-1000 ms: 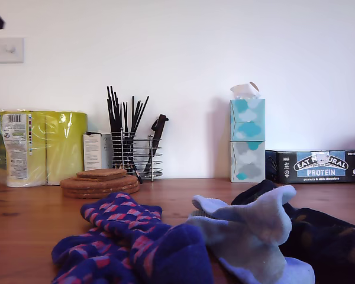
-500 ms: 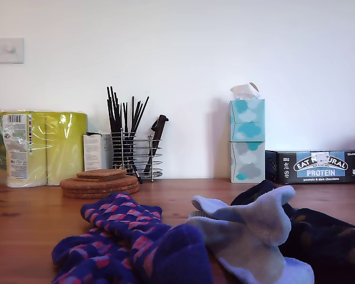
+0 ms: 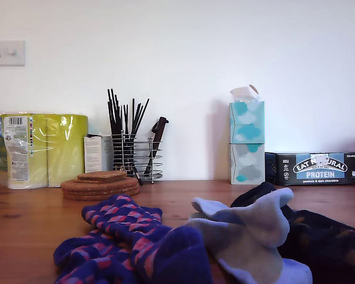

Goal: Pair up the socks based on colour and pattern, by placing each sock on top of its pair

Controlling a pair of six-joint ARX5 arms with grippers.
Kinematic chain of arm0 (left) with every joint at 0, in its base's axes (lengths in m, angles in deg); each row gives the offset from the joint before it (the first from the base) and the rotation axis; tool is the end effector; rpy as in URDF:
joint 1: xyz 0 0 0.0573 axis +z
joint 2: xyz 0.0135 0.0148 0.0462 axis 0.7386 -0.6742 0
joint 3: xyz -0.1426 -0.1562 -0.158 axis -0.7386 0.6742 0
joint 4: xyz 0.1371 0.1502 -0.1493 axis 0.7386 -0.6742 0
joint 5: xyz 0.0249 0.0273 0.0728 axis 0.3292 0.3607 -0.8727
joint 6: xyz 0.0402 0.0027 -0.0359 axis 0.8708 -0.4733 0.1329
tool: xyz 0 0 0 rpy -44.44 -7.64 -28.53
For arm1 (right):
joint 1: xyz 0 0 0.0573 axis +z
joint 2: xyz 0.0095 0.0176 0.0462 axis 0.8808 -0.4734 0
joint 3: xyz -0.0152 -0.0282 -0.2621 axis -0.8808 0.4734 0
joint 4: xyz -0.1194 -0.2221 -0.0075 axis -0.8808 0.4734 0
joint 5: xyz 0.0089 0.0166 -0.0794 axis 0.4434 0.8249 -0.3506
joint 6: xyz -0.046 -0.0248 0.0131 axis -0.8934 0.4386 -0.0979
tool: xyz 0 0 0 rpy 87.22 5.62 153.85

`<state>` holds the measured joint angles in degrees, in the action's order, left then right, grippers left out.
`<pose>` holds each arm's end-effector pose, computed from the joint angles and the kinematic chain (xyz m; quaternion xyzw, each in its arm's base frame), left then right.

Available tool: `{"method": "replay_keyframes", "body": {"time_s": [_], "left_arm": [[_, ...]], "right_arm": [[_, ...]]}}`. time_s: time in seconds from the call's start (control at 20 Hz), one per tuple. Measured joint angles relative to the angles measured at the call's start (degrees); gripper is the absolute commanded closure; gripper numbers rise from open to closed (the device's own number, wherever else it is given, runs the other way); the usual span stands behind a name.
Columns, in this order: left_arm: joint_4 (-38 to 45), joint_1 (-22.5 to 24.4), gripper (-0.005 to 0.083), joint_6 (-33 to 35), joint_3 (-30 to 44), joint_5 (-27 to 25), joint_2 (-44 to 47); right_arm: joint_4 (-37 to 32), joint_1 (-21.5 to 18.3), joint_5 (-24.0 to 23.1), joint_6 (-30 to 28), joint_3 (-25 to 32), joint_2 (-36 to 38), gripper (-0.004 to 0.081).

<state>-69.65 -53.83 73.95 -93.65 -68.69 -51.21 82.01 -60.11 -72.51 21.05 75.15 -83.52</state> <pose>0.1108 -0.0149 0.1998 0.0104 -0.0187 -0.1021 0.9945 0.0829 0.0082 0.2192 -0.0269 -0.0787 0.1123 0.9902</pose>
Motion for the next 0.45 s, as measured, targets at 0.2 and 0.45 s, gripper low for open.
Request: {"method": "replay_keyframes", "body": {"time_s": [0.2,0.45], "left_arm": [[-1.55,0.0,0.0797,-0.7,0.0,0.37,0.83],[-7.41,0.0,0.0797,-0.72,-0.02,0.35,0.79]], "right_arm": [[4.9,0.0,0.0,0.81,0.04,-0.02,0.0783],[14.19,0.0,-0.04,0.83,0.04,0.0,0.0783]]}}
